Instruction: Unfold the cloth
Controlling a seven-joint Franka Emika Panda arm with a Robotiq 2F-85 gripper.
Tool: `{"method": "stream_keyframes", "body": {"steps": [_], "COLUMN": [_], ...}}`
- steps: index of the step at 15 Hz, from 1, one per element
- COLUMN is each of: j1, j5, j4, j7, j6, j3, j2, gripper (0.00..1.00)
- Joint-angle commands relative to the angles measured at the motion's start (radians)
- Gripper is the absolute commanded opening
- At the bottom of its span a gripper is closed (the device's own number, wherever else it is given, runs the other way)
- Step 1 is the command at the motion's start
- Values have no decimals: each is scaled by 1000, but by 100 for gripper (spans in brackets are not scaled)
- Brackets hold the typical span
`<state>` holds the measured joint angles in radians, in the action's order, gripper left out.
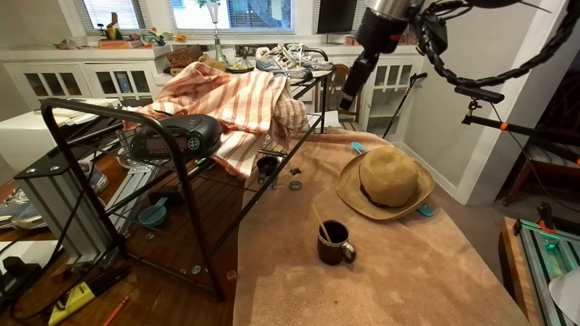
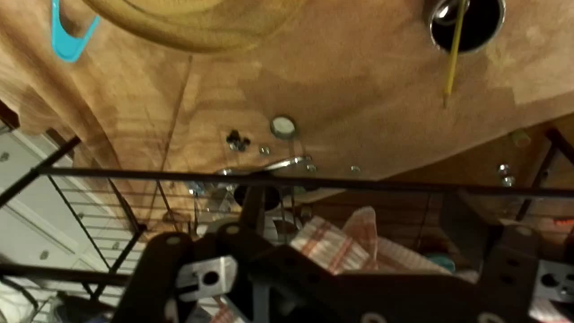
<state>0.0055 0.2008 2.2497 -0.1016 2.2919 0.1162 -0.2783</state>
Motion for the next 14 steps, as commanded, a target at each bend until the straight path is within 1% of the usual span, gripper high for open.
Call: {"method": "stream_keyframes", "body": {"steps": [1, 3, 8, 11, 14], "j1": [12, 19, 49, 70, 89], "j5": [15, 13, 18, 35, 70], "j4": [-170, -258, -453, -537, -595], "j7": [-18, -20, -29, -38, -71], "j6": [73, 109, 123, 122, 151], "j3": [5, 4, -2, -12, -36], "j2": [156, 225, 379, 451, 516], "gripper": [100, 100, 100, 100, 100]}}
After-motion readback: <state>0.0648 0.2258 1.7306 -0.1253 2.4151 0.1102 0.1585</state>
